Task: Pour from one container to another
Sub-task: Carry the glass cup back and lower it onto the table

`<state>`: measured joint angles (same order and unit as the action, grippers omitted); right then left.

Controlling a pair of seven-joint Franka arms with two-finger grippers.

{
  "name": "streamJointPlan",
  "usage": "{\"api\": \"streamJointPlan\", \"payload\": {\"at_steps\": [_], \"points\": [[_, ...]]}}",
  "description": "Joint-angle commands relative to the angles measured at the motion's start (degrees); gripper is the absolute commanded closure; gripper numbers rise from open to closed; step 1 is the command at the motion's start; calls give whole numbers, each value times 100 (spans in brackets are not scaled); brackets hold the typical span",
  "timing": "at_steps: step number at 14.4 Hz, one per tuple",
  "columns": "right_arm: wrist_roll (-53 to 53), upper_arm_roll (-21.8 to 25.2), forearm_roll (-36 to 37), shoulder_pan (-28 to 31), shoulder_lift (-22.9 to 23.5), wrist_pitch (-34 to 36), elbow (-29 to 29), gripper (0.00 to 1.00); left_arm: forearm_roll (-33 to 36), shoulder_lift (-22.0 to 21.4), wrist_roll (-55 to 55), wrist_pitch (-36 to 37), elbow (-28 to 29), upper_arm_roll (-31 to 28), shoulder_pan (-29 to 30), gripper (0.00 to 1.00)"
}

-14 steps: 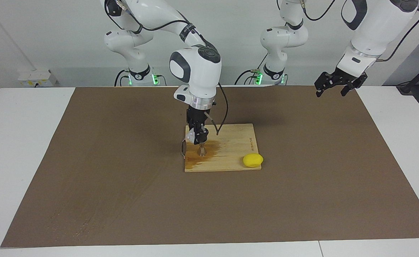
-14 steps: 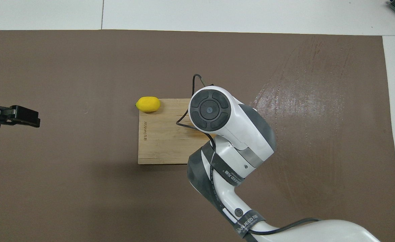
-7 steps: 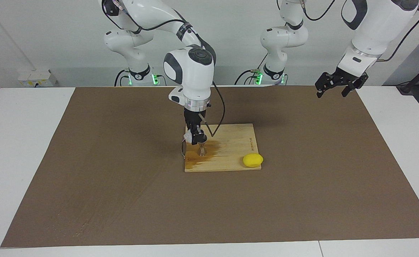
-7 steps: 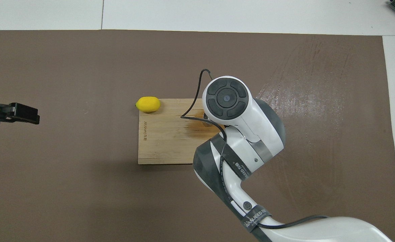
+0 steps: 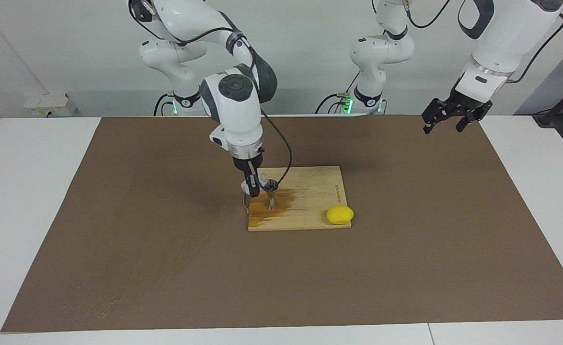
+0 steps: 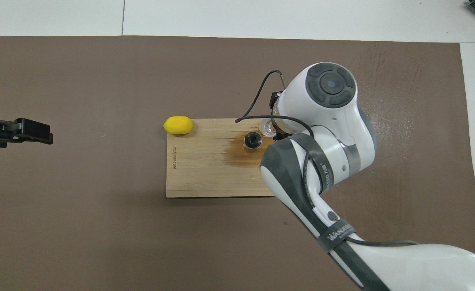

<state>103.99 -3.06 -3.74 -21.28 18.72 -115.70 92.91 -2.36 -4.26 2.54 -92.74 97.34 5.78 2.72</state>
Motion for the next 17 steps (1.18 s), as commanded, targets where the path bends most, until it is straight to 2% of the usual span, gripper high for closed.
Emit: {"api": "streamJointPlan", "payload": {"at_steps": [1, 5, 8, 12, 15, 17], "points": [[-562, -54, -836, 544, -18, -128, 192, 100, -54, -57, -228, -78, 118, -16, -8, 0], [-1406, -45, -1934, 1239, -176, -715, 1078, 100, 192, 31, -237, 580, -346, 11, 1, 0], [-2091, -45, -2595, 1819, -220, -920, 1449, 100, 122, 31, -210, 494, -295, 19, 44, 0], [-3241, -45, -2808, 2522, -141, -840, 1906, 100, 113, 13, -202, 485, -269, 11, 19, 0], [-4077, -45, -2843, 3023, 148, -727, 1994, 100, 113, -22, -175, 529, -181, 2, 18, 0], [-4465, -45, -2887, 3261, 158, -665, 2126, 100, 113, -22, -175, 520, -181, 2, 27, 0]]}}
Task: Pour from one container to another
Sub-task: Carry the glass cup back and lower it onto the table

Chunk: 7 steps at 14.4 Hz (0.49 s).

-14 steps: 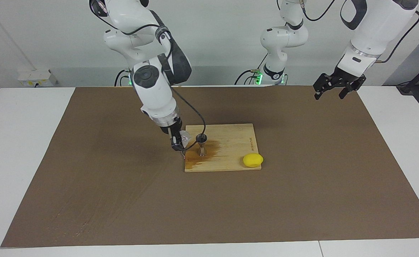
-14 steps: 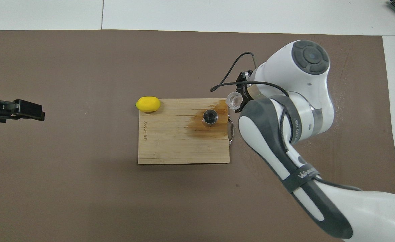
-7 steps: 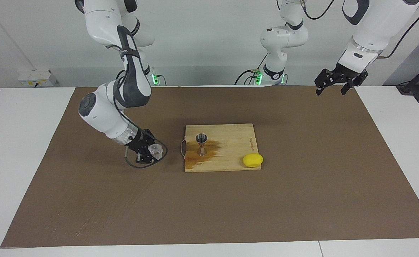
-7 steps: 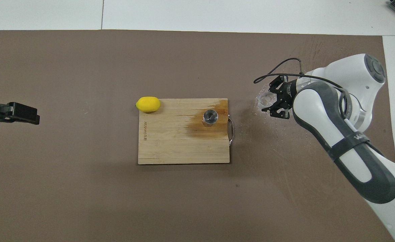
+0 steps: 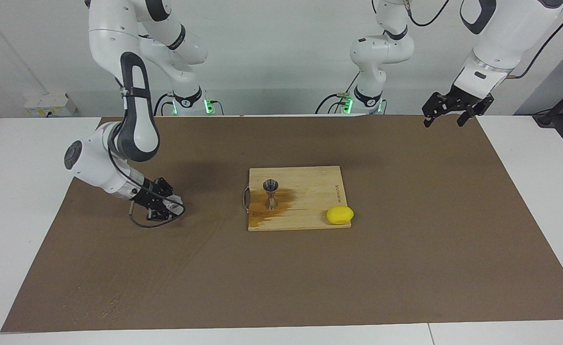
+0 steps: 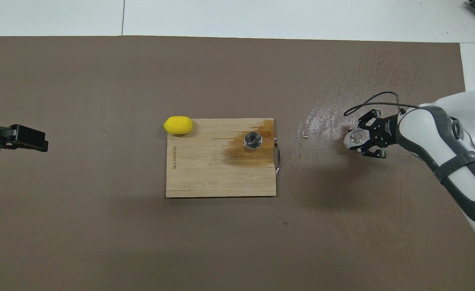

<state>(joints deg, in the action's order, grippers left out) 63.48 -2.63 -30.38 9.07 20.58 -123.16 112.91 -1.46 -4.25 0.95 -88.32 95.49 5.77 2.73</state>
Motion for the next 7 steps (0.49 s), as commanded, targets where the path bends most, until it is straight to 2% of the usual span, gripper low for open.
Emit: {"api": "streamJointPlan", "payload": {"at_steps": [1, 2, 3, 4, 7], "points": [[-502, -89, -223, 296, -53, 99, 213, 94, 23, -23, -16, 70, 5, 3, 26, 0], [-520, -89, -223, 323, -71, 212, 222, 59, 23, -23, -16, 78, 5, 12, 26, 0], [-616, -89, -223, 323, -115, 300, 213, 9, 23, -23, -16, 70, 5, 3, 26, 0], [-643, -80, -223, 323, -237, 353, 213, 0, 23, -23, -16, 70, 5, 3, 26, 0], [-705, -54, -136, 419, -667, 512, 213, 0, 23, -23, -16, 78, 5, 12, 26, 0]]}}
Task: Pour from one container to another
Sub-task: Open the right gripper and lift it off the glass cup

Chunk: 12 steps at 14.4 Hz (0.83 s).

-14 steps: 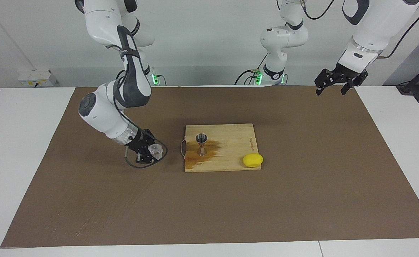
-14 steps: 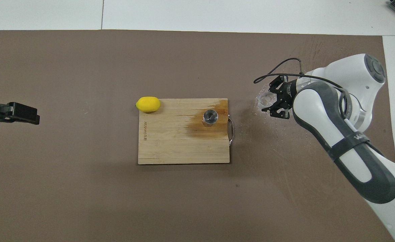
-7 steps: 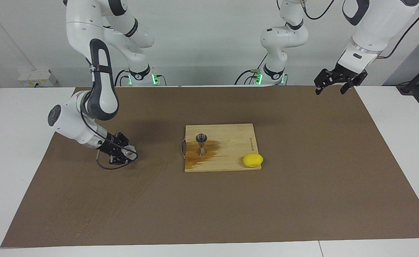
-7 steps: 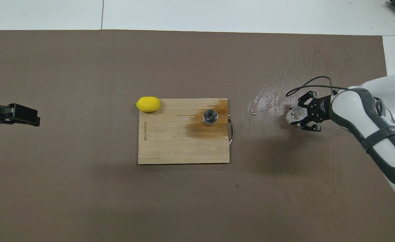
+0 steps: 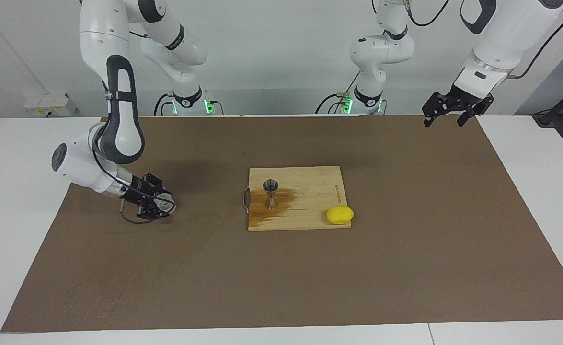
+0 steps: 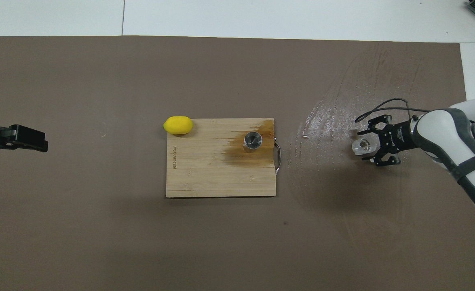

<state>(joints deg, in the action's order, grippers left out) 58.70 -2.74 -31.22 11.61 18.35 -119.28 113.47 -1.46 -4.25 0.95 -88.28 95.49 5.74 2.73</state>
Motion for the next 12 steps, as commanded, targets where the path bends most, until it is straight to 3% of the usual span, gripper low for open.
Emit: {"api": "streamJointPlan", "payload": {"at_steps": [1, 3, 5, 12], "points": [[-244, -34, -24, 158, -603, 133, 158, 0, 23, -23, -16, 74, 5, 6, 26, 0], [-262, -34, 81, 140, -902, 177, 158, 0, 23, -23, -16, 74, 5, 6, 17, 0], [-760, -51, 754, 53, -1140, 169, 106, 0, 23, -23, -16, 65, 5, 6, 26, 0], [-2913, -86, 2837, -1010, -1255, 168, -106, 0, 23, -23, -16, 65, 5, 6, 26, 0]]}}
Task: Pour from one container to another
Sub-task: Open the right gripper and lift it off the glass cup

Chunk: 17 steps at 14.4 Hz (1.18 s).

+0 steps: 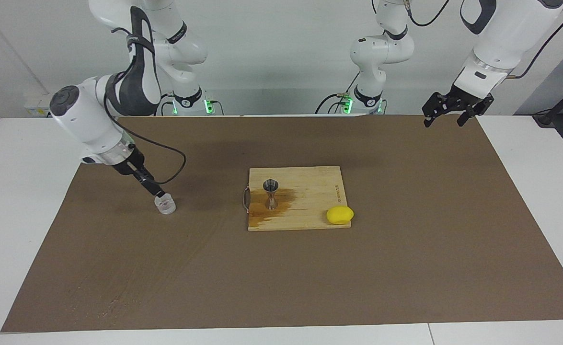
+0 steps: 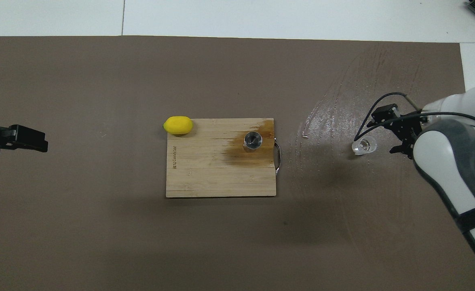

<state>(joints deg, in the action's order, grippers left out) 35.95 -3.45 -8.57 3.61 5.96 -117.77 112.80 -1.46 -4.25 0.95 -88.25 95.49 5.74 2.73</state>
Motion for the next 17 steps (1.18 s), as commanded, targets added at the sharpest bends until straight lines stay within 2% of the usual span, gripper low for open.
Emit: {"api": "streamJointPlan", "payload": {"at_steps": [1, 5, 9, 12, 17], "points": [[-824, -24, 846, -377, -16, 17, -99, 0, 23, -23, -16, 62, 5, 7, 26, 0], [-1036, -33, 1472, -729, 2, 201, -652, 0, 23, -23, -16, 62, 5, 7, 26, 0], [-1406, -24, 1464, -713, -50, 894, -1443, 0, 23, -23, -16, 63, 5, 7, 26, 0], [-1528, 2, 1376, -651, -200, 1711, -1997, 0, 23, -23, -16, 62, 5, 7, 26, 0], [-1916, 55, 982, -397, -367, 2434, -2429, 0, 23, -23, -16, 71, 5, 7, 26, 0]]}}
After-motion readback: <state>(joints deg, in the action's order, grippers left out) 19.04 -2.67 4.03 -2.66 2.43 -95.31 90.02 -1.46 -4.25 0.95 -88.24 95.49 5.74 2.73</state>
